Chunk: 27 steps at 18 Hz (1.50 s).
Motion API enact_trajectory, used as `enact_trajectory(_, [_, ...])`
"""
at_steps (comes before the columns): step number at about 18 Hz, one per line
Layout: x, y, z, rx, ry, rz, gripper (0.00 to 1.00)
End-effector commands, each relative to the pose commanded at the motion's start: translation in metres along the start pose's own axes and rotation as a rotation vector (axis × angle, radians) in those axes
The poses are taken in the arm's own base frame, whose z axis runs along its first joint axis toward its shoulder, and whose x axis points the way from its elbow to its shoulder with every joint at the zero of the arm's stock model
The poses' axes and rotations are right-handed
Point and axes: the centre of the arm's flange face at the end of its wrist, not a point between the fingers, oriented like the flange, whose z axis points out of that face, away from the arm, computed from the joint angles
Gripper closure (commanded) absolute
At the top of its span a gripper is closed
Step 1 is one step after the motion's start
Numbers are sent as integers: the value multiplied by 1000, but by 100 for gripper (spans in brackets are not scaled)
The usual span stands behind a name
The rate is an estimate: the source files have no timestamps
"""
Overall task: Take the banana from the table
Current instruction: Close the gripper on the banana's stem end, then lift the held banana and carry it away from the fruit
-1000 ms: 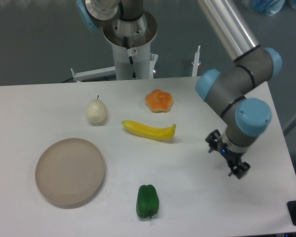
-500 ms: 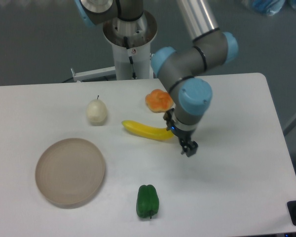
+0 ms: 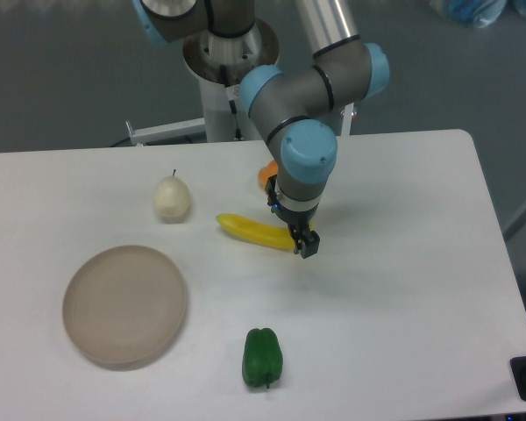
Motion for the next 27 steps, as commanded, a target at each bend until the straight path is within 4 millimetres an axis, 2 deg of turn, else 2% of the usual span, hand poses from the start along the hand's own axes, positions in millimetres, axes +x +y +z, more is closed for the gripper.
enact_trajectory(3, [-3,0,16,-8,11,0,4])
enact_trajectory(6, [-4,2,17,-21,13,2,11])
enact_trajectory(8, [-5,2,18,-21,16,2,27])
enact_trajectory(11, [-5,2,18,-21,14,0,67])
enact_trajectory(12, [-8,2,14,-22,5,2,74])
enact_trajectory(13, [-11,3,11,-21,-1,0,78])
enact_trajectory(16, [-17,15,1,-20,-15,-17,77])
enact_trajectory(17, [-24,28,-9,-18,-28,-20,77])
enact_trajectory(21, [-40,53,-52,-22,-52,-23,77])
enact_trajectory(25, [-69,71,-89,-18,-73,-64,77])
enact_trajectory(27, [-85,74,-107,-16,-76,-72,77])
